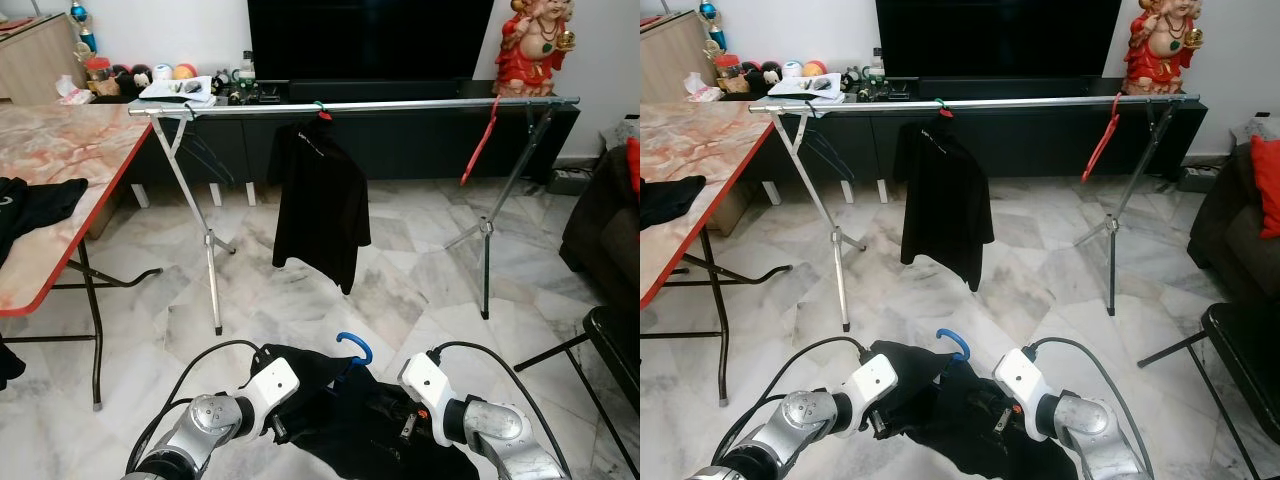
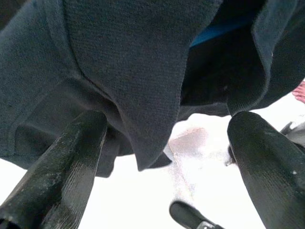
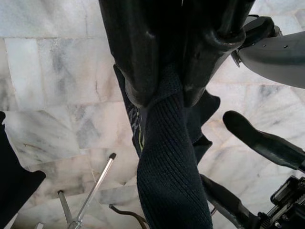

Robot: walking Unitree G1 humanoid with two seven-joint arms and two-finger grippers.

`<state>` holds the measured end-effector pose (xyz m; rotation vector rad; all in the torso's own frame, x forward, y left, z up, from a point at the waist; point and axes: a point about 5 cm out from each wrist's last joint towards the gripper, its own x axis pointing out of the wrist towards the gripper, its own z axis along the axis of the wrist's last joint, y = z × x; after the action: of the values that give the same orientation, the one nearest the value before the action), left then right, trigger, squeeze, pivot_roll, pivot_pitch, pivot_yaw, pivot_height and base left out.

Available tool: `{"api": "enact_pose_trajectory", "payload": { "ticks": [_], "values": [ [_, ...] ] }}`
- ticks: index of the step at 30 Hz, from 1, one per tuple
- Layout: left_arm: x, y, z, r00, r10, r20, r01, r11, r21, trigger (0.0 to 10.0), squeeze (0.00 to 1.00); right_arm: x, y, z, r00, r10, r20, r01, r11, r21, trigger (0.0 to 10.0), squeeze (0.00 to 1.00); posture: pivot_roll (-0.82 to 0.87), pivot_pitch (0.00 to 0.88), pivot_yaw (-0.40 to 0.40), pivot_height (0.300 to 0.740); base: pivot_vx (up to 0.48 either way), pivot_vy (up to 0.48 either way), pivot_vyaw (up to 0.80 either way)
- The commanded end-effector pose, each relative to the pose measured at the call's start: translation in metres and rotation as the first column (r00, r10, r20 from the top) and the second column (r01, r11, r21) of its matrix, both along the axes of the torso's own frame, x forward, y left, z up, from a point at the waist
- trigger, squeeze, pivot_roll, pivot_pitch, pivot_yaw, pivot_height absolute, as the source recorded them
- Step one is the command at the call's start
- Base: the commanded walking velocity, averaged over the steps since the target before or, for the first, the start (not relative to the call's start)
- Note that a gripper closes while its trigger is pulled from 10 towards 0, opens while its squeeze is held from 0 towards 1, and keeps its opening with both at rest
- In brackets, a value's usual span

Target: Hang hanger

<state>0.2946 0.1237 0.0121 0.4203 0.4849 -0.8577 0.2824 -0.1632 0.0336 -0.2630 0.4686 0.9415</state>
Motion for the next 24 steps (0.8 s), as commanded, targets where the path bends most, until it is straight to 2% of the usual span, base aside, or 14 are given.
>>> {"api": "enact_pose_trajectory", "payload": {
  "ticks": [1, 5, 10, 15, 24],
  "values": [
    [-0.002, 0.003, -0.005, 1.000, 0.003, -0.017, -0.002, 0.998, 0.056, 10.0, 0.00, 0.004, 0.002, 0.009, 0.999, 0.005, 0.037, -0.006, 1.000, 0.023, 10.0, 0.00, 0.05, 0.024, -0.009, 0.740, 0.000, 0.000, 0.00],
    [0.002, 0.010, -0.007, 0.992, 0.124, 0.011, -0.124, 0.988, 0.093, 10.0, 0.00, 0.004, 0.004, 0.013, 0.999, 0.017, 0.042, -0.019, 0.999, 0.040, 10.0, 0.00, 0.05, 0.022, -0.015, 0.740, 0.000, 0.000, 0.00],
    [-0.001, 0.016, -0.014, 0.980, 0.199, -0.019, -0.195, 0.973, 0.123, 10.0, 0.00, 0.004, 0.005, 0.013, 0.999, 0.023, 0.044, -0.025, 0.999, 0.042, 10.0, 0.00, 0.05, 0.022, -0.015, 0.740, 0.000, 0.000, 0.00],
    [0.002, 0.016, -0.013, 0.955, 0.294, -0.025, -0.292, 0.954, 0.072, 10.0, 0.00, 0.004, 0.005, 0.017, 0.998, 0.029, 0.052, -0.031, 0.998, 0.050, 10.0, 0.00, 0.05, 0.012, -0.016, 0.740, 0.000, 0.000, 0.00],
    [0.002, 0.007, -0.014, 0.954, 0.296, -0.035, -0.294, 0.954, 0.058, 10.0, 0.00, 0.004, 0.006, 0.018, 0.998, 0.033, 0.057, -0.036, 0.998, 0.060, 10.0, 0.00, 0.04, 0.008, -0.013, 0.740, 0.000, 0.000, 0.00]
  ]
}}
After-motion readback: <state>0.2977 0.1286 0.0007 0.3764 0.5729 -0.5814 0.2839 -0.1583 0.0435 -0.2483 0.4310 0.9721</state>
